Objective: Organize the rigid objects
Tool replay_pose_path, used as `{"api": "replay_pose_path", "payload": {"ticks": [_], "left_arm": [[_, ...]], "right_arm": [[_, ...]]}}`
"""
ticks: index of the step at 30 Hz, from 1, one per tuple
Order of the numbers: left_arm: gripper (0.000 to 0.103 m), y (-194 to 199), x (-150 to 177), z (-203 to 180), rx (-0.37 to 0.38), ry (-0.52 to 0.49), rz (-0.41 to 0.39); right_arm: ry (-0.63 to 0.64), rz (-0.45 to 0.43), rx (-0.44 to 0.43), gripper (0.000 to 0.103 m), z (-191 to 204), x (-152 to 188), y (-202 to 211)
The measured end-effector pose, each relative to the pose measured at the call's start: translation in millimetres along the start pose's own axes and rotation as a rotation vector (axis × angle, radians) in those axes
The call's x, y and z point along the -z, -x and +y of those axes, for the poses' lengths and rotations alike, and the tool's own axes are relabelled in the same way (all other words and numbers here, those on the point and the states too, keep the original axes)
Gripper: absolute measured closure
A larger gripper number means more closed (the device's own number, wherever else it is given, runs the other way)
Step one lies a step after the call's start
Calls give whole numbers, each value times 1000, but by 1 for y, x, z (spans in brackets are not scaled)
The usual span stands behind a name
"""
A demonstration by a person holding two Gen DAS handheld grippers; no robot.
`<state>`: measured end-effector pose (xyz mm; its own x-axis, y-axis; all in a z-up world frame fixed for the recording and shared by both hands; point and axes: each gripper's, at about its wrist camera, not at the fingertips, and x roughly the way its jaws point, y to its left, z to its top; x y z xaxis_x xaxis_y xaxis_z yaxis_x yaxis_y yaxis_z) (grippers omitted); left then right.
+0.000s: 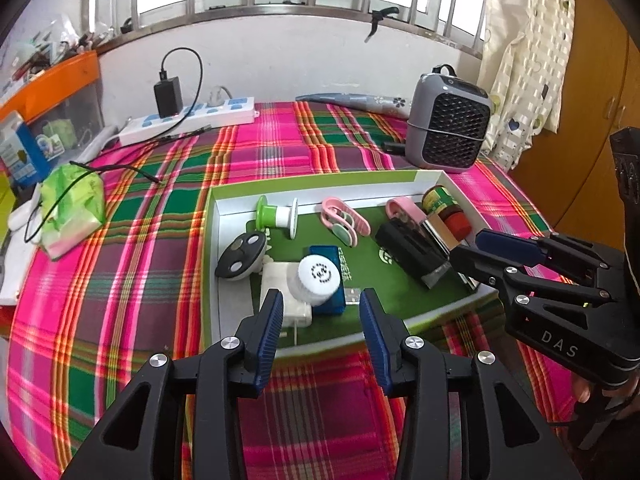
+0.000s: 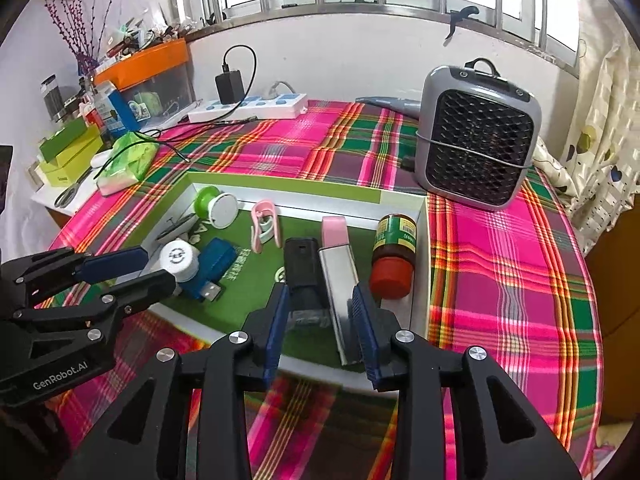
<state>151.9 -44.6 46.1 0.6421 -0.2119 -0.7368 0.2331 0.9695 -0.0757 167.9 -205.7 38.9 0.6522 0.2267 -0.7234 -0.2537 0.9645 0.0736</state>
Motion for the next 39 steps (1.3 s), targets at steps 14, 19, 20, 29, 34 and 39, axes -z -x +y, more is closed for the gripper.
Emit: {"api": "replay_pose_path", "payload": {"ticks": [14, 19, 20, 29, 34, 39], "left_arm": [[64, 23, 46, -7, -27, 27, 28], [64, 22, 64, -7, -64, 52, 53], [64, 23, 67, -7, -72, 54, 51], [64, 24, 83, -7, -100, 97, 57], [64, 22, 86, -17, -132, 62, 62], [63, 21, 86, -22, -163, 53, 57]], "right_arm": [[-42, -5, 49, 68, 20, 41, 34], [-48, 45, 78, 55, 29, 64, 29], [-51, 54, 81, 55, 30, 69, 28], [-83, 84, 126, 55, 33, 90, 30], [-91, 79, 160, 54, 34, 94, 32], [-123, 84, 193, 39, 28, 96, 32]]}}
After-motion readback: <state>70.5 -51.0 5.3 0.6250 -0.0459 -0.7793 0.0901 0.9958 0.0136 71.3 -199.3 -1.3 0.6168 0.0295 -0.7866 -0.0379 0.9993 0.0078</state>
